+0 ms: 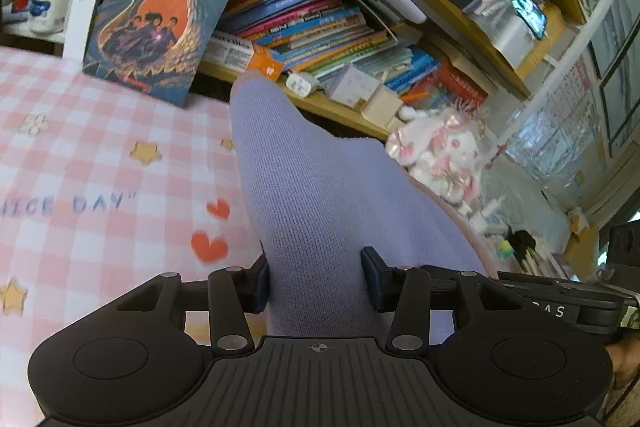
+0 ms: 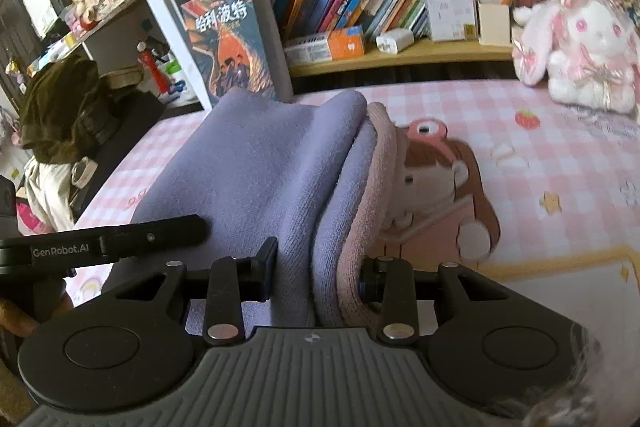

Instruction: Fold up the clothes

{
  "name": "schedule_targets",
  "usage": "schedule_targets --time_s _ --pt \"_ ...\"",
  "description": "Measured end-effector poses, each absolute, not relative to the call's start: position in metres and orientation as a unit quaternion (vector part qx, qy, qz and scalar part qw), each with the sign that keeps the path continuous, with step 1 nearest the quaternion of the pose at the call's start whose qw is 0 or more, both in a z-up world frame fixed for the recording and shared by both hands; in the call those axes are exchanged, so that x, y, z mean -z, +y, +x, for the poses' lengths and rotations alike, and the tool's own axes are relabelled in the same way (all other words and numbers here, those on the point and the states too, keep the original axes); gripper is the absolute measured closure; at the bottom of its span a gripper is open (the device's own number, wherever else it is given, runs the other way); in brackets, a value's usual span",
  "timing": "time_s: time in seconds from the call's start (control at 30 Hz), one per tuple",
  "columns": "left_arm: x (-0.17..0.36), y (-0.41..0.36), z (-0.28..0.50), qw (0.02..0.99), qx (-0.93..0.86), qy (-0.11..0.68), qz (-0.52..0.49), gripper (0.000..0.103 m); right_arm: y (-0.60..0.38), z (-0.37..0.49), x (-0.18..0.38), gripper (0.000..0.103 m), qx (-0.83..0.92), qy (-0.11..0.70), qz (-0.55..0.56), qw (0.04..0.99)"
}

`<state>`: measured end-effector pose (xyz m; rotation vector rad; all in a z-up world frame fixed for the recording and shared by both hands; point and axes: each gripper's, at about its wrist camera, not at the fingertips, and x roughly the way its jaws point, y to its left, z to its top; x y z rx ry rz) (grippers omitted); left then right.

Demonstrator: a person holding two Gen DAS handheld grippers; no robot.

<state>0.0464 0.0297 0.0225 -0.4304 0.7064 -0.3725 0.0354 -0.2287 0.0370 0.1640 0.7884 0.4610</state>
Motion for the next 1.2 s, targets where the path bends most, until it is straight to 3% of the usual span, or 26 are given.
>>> schedule_targets --time_s 0.7,1.1,1.2 --pt "0.002 0.023 0.199 0.901 0.138 0.354 -0.208 0.059 -0.229 0.208 -0.010 0.070 -0.228 0.377 0.081 0.894" --pt "0.025 0.019 0.229 0.893 0.136 0.380 -0.199 0.058 -0.236 0.242 0.013 0.069 -0.231 0.387 0.084 0.889" --pt "0.031 0.017 0.230 0.893 0.129 0.388 -0.189 0.054 -0.237 0.245 0.021 0.067 -0.226 0.400 0.090 0.884"
